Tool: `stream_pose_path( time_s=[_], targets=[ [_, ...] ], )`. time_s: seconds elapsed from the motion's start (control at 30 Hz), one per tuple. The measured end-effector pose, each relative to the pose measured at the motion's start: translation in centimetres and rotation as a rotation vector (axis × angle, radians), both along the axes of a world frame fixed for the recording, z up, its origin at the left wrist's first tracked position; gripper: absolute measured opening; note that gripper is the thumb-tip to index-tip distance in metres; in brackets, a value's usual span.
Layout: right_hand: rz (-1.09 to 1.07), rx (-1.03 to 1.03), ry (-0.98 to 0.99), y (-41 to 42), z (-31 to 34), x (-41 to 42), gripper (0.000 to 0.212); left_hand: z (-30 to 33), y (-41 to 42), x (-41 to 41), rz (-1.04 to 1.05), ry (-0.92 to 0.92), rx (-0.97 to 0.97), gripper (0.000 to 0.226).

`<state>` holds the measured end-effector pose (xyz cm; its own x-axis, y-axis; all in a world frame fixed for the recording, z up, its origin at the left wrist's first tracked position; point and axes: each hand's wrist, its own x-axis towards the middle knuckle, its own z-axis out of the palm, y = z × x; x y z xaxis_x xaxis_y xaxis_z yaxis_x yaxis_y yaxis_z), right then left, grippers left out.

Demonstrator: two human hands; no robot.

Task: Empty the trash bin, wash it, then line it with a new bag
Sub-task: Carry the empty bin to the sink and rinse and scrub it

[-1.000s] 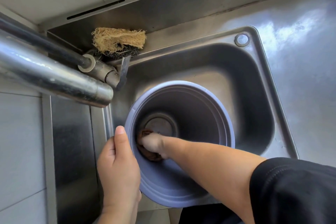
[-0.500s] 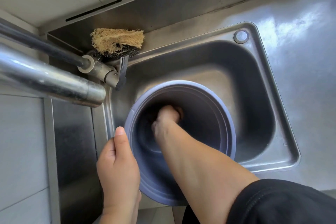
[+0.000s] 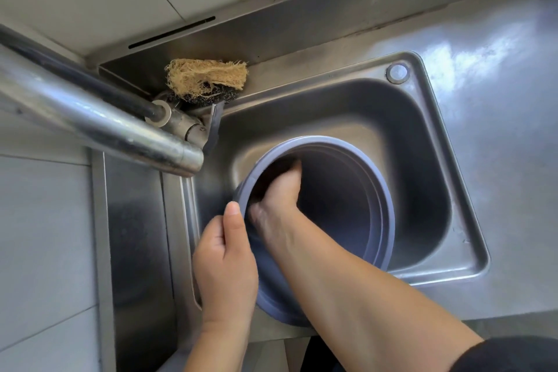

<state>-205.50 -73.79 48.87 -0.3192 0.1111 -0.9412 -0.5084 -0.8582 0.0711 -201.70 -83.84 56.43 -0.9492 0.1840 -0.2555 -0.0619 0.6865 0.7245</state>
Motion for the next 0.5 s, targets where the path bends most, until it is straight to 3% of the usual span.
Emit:
stream_pose_path(
  time_s=[0.1, 0.2, 0.27, 0.33, 0.5],
  targets=[
    [0.053, 0.084, 0.06, 0.5, 2.0, 1.0, 0.055, 0.5, 0.8, 0.2, -0.082, 0.031, -0.017, 0.048],
    [0.199, 0.178, 0.164, -0.6, 4.0, 2.6, 0.035, 0.9, 1.6, -0.2, -0.09, 0.041, -0.022, 0.045],
    [0.368, 0.354, 0.239, -1.4, 4.9, 4.1, 0.024, 0.9, 1.9, -0.9, -0.058, 0.013, 0.009, 0.046],
    [0.677, 0.597, 0.286, -1.8, 4.8, 6.3, 0.032, 0.6, 2.1, -1.6, -0.025, -0.018, 0.044, 0.049],
    [1.724, 1.0, 0.327, -0.2, 2.6, 12.0, 0.017, 0.6, 1.8, -1.6, -0.049, 0.068, 0.006, 0.046]
  ],
)
